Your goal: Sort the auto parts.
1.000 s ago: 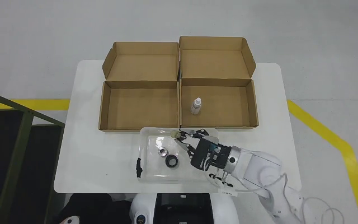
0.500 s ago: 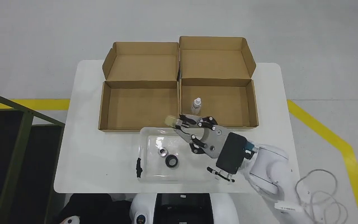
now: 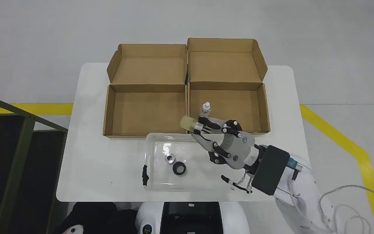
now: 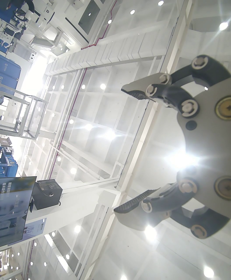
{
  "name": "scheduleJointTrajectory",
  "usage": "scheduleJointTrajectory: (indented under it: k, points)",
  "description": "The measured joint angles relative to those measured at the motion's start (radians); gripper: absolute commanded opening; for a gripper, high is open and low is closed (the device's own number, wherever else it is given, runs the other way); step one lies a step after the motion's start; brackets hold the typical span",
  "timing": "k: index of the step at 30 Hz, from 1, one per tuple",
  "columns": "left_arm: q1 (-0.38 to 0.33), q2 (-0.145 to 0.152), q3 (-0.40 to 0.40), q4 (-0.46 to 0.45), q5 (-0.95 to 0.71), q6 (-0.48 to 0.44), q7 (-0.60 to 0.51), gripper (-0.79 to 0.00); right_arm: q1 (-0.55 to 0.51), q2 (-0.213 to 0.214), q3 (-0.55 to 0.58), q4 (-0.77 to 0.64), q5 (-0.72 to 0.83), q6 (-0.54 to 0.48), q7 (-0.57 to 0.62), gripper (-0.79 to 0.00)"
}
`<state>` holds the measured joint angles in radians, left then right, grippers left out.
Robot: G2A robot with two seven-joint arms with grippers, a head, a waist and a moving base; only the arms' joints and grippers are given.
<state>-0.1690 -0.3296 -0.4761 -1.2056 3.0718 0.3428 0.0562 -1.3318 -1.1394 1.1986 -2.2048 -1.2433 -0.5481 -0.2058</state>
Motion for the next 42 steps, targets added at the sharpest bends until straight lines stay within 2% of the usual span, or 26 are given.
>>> scheduleJointTrajectory:
  k: [9,16,22,31,42]
  points:
    - [0.000,0.000,0.000,0.000,0.000,0.000,0.000,0.000,0.010,-0.001,0.015,0.009,0.006,-0.011,0.011,-0.785]
    - [0.000,0.000,0.000,0.000,0.000,0.000,0.000,0.000,0.017,0.000,0.019,0.055,0.000,-0.013,0.065,-0.785]
    - [0.000,0.000,0.000,0.000,0.000,0.000,0.000,0.000,-0.001,0.004,0.031,0.074,-0.027,-0.018,0.163,-0.785]
    - [0.000,0.000,0.000,0.000,0.000,0.000,0.000,0.000,-0.040,0.022,0.109,0.112,-0.074,-0.063,0.357,-0.785]
    - [0.000,0.000,0.000,0.000,0.000,0.000,0.000,0.000,0.010,0.030,0.144,0.240,-0.105,-0.062,0.496,-0.785]
